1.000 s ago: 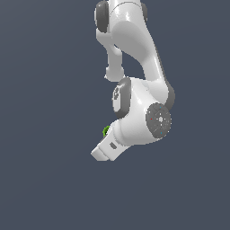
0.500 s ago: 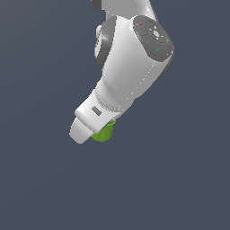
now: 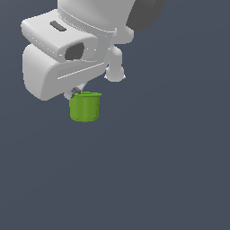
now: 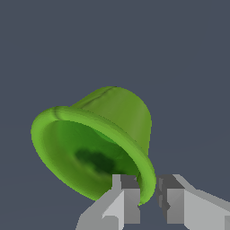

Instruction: Pick up the object and move it to a goal position.

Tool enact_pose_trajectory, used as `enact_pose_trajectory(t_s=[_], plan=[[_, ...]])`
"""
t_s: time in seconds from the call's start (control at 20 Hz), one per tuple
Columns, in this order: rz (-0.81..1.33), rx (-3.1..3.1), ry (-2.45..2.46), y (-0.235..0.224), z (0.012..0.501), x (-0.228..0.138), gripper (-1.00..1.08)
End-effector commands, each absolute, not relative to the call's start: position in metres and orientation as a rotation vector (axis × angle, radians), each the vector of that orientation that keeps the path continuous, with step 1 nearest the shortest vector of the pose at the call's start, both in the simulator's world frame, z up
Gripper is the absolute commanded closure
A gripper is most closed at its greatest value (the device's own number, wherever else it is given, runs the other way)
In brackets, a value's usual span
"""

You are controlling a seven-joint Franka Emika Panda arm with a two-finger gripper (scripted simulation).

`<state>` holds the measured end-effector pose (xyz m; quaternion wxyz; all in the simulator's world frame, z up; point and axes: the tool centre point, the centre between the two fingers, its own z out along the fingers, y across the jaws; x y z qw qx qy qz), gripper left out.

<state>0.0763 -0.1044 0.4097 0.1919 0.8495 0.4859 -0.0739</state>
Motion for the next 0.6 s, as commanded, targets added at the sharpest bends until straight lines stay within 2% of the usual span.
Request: enact_pose_trajectory(t_s=[0.0,0.3,0.55], plan=[[-0.158,2.367,1.374,-0.113,0.434,0.073,1.08],[-0.086,2.343,1.389,-0.126,0.469,0.068,1.08],[-0.072,2.340,1.393,-0.129,0.475,0.067,1.08]])
